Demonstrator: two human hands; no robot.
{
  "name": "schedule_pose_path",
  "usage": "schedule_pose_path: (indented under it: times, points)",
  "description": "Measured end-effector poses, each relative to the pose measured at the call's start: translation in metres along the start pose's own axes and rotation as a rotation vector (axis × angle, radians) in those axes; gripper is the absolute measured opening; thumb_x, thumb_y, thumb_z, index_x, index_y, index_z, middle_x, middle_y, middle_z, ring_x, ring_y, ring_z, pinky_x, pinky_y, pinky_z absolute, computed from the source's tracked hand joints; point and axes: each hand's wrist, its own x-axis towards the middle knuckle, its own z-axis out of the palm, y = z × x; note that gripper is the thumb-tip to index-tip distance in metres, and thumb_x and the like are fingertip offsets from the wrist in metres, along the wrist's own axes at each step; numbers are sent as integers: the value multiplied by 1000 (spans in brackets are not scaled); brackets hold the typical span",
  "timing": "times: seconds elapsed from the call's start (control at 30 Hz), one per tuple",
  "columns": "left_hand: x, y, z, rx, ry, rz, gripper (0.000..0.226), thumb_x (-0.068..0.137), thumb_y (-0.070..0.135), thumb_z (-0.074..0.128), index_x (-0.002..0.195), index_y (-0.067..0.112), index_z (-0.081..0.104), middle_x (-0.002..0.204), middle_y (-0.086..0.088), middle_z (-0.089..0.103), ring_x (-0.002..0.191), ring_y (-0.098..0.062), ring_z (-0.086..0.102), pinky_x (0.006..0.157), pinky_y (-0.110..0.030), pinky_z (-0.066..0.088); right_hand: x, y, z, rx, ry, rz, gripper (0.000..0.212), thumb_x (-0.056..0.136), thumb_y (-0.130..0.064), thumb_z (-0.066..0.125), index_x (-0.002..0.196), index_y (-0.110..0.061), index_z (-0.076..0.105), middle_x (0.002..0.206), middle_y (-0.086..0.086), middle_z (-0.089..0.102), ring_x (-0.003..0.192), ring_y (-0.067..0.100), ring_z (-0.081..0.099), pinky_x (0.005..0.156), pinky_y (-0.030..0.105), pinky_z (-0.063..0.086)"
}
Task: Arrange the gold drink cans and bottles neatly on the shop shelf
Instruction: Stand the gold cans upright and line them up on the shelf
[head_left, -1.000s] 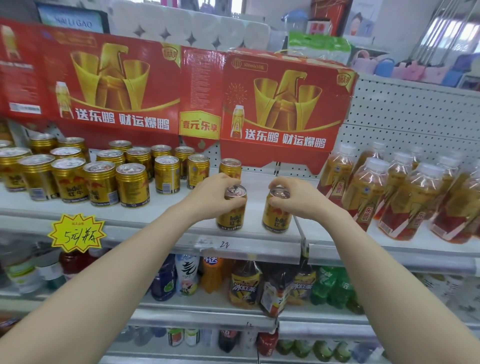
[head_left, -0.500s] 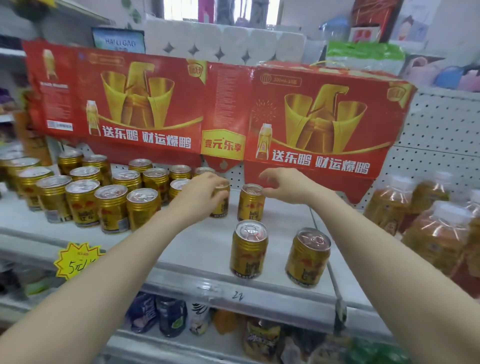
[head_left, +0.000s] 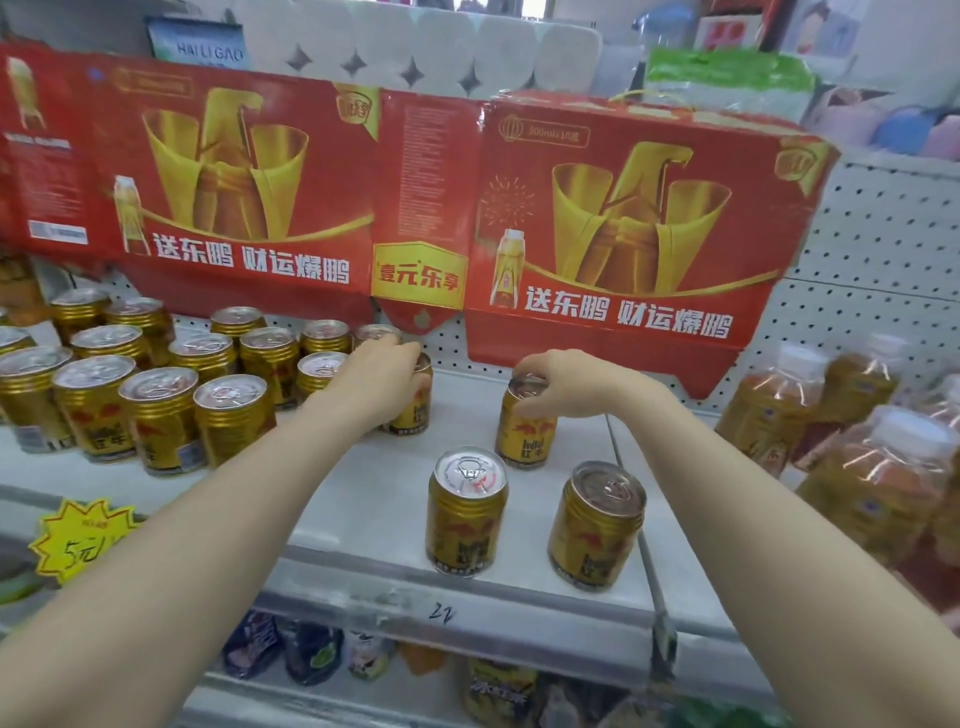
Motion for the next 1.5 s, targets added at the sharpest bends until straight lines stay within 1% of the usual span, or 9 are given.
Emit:
schedule_pose_path:
  times: [0.1, 0.27, 0.5, 0.7, 0.97, 1.13, 1.3, 1.4, 1.5]
  points:
    - [-1, 6, -3, -27, 18, 22, 36, 97, 32, 54, 125, 10, 58, 122, -13, 59, 110, -32, 56, 88, -41, 48, -18, 15, 1, 24, 42, 76, 55, 90, -38, 65, 141, -23, 50, 133, 1, 58, 110, 22, 57, 85, 32, 50]
    - [-12, 31, -9, -159, -41, 99, 45, 96, 37, 57, 135, 13, 55, 129, -10, 58, 116, -28, 54, 87, -35, 44, -36, 27, 4, 31, 96, 171, 54, 85, -40, 66, 135, -22, 54, 124, 2, 62, 104, 23, 61, 89, 40, 56]
    - [-21, 54, -13, -264, -118, 277, 52, 91, 42, 63, 136, 16, 58, 137, -1, 58, 124, -19, 52, 95, -27, 41, -42, 28, 4, 57, 109, 177, 53, 84, -46, 67, 130, -23, 58, 120, 2, 64, 100, 21, 62, 86, 40, 55]
    - [-20, 50, -5, -262, -142, 297, 51, 93, 47, 58, 136, 19, 56, 132, -5, 56, 120, -22, 50, 99, -38, 43, -47, 19, 9, 57, 132, 164, 45, 87, -39, 62, 127, -19, 59, 120, 5, 65, 104, 23, 62, 90, 45, 54]
    - [-20, 44, -11, -200, -159, 340, 53, 94, 48, 57, 139, 19, 53, 134, -6, 54, 121, -24, 49, 98, -37, 42, -56, 4, 10, 46, 116, 244, 42, 89, -32, 59, 128, -16, 58, 122, 7, 63, 105, 24, 61, 92, 42, 53]
    - [-20, 35, -15, -169, -158, 375, 51, 95, 53, 52, 128, 15, 59, 126, -7, 58, 116, -26, 54, 95, -43, 47, -49, 2, 3, 6, 82, 272, 49, 90, -41, 60, 133, -18, 56, 130, 5, 61, 111, 25, 60, 94, 41, 53]
    - [-14, -13, -31, -65, 27, 236, 58, 93, 54, 53, 141, 21, 50, 139, -4, 51, 124, -24, 49, 101, -43, 45, -19, -10, -15, -38, 222, 130, 62, 93, -44, 60, 148, -22, 42, 145, 2, 51, 127, 22, 52, 103, 38, 45]
    - [-11, -53, -38, 14, -2, 81, 60, 90, 59, 55, 139, 26, 51, 133, -6, 54, 119, -27, 50, 95, -43, 48, 15, -30, -28, -103, 208, 11, 58, 95, -38, 61, 147, -23, 42, 145, 1, 52, 127, 22, 52, 102, 34, 44]
    - [-15, -73, -40, 73, -79, 1, 61, 88, 61, 56, 132, 20, 58, 135, -6, 53, 119, -27, 52, 90, -38, 45, 53, -59, -33, -123, 164, -116, 54, 96, -34, 59, 147, -22, 44, 140, 1, 56, 124, 23, 54, 97, 31, 43]
